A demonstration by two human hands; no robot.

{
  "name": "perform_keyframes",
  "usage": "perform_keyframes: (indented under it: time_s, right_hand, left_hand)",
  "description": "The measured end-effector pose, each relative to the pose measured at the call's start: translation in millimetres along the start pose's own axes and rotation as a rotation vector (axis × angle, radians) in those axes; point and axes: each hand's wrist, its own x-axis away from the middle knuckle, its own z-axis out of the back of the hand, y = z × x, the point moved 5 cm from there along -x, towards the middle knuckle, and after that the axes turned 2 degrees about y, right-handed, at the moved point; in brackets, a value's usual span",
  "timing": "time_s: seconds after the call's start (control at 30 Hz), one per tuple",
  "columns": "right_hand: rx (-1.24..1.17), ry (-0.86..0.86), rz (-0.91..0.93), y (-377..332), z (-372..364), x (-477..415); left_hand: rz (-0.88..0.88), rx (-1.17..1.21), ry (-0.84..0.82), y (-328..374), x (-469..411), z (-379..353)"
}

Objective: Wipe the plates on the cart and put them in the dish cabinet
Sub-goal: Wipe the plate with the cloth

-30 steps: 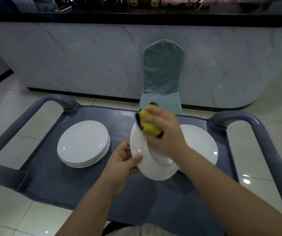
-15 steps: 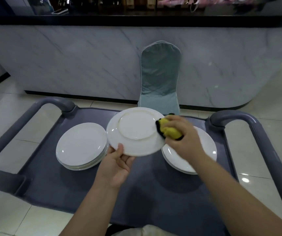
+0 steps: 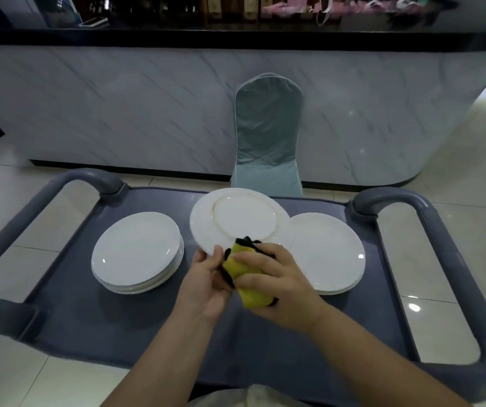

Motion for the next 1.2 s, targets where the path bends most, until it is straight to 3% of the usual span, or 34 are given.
perform_keyframes:
  time_s: [0.07,0.2,0.27,0.37,0.47,0.57,0.67,0.77,0.83,0.93,1.0,1.1,1.13,1.2]
  right_hand:
    - [-0.052,0.087,-0.199,30,20,16]
    - [-0.087,0.317,-0.797,99,68,18]
    - [-0.067,0.309,-0.907,113,74,-14]
    - [0.006,0.290,-0.726,92,70,-69]
    - [0.040,0.080,-0.406,33,37,-77]
    - [0.052,-0.104,-0.140,-1,21,-28]
    - [0.023,-0.033,-0.275,24,41,27]
    - [0.018,0.291,-0.658,71,69,27]
    - [0.023,0.389,-0.862,91,73,-2]
    - [0.075,0.243,-0.690,73,47,-54]
    - [0.082,0.062,-0.486,37,16,-61]
    - [0.086,-0.077,-0.206,0,-8,-24]
    - [0.083,-0.081,-0.196,-1,-8,-5]
    - [0.085,0.044,-0.347,12,7,17]
  left_hand:
    - [-0.028,0.023,-0.033,7,4,3]
    - [-0.046,-0.103,-0.164,18,22,3]
    - [-0.044,-0.228,-0.223,16,29,-1]
    - [-0.085,-0.372,-0.257,13,31,-8]
    - [-0.095,-0.338,-0.242,16,24,-7]
    - [-0.056,-0.215,-0.216,19,15,6]
    - [-0.030,-0.209,-0.203,19,12,17]
    - [0.004,-0.286,-0.250,11,13,15]
    - [0.004,-0.410,-0.283,6,15,11]
    - [-0.049,-0.554,-0.278,9,10,9]
    - [-0.053,-0.477,-0.243,21,4,11]
    - [-0.011,-0.296,-0.222,42,-8,23]
    - [0.008,-0.269,-0.222,49,-11,26]
    - [0.029,-0.275,-0.256,59,-19,30]
